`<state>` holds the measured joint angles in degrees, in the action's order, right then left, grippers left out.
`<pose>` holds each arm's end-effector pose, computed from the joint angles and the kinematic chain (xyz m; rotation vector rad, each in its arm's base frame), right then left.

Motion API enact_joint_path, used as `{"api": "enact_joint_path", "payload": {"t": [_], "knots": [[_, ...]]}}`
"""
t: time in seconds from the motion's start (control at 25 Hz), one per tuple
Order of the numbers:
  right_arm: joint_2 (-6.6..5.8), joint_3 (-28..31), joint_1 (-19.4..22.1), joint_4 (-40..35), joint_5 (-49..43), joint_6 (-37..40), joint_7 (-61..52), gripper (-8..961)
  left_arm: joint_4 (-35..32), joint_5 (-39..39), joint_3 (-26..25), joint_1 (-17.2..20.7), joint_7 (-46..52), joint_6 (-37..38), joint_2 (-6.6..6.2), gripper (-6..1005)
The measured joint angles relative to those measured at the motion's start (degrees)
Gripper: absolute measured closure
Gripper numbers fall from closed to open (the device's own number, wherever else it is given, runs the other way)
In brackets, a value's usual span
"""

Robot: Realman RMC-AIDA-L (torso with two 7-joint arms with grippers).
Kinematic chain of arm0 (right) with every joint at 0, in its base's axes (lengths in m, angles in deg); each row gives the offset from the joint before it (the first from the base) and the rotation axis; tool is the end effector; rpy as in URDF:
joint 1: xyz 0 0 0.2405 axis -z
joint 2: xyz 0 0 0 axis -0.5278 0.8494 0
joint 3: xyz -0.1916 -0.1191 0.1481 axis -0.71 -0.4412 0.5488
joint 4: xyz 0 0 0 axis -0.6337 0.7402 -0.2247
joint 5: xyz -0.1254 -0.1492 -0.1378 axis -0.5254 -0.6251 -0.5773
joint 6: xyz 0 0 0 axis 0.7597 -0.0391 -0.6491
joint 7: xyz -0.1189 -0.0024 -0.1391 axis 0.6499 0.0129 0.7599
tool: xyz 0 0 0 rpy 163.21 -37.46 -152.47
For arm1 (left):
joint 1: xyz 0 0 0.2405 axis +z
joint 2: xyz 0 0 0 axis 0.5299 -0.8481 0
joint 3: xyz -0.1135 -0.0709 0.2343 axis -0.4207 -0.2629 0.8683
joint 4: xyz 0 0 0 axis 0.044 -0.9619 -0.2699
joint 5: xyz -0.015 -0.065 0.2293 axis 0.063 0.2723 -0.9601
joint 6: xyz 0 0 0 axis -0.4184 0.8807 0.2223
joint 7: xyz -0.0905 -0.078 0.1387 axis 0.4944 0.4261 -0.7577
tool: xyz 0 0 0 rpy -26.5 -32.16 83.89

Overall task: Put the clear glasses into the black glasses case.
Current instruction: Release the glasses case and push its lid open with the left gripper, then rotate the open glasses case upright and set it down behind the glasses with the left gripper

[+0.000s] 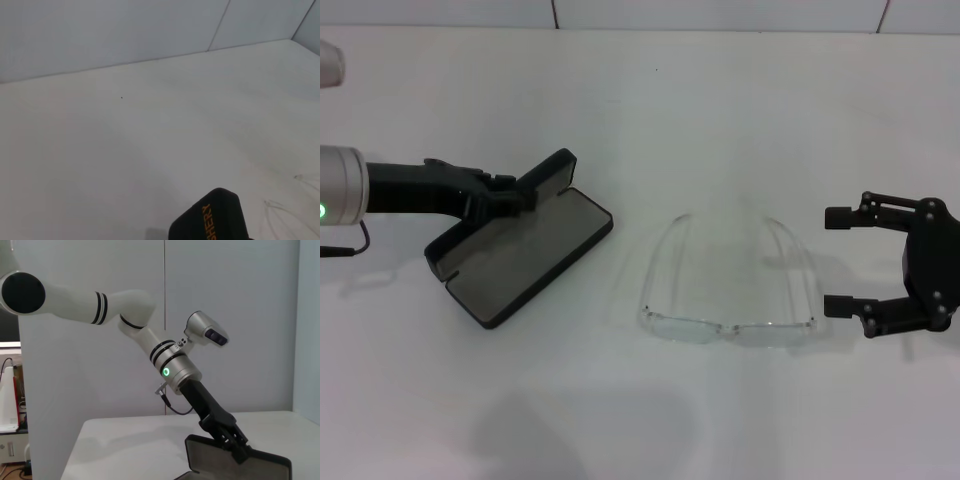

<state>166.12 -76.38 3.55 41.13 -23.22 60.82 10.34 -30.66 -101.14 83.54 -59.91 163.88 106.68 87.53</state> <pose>0.2641 0.3402 -0.0144 -2.8599 0.0142 0.8655 -0.2997 0.4043 -0.0104 -2.5513 -1.0042 -0.2805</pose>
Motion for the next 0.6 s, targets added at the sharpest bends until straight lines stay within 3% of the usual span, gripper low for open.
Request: {"api": "enact_joint_path", "payload": {"t": [0.12, 0.6], "knots": [[0.05, -0.1, 0.3, -0.1, 0.0, 0.2, 0.0, 109, -0.1, -0.4, 0.2, -0.4, -0.9, 0.0, -0.16, 597], [0.69, 0.2, 1.8, -0.2, 0.0, 0.4, 1.4, 117, -0.2, 1.5, 0.1, -4.4, -11.2, -3.6, 0.43, 748]]}}
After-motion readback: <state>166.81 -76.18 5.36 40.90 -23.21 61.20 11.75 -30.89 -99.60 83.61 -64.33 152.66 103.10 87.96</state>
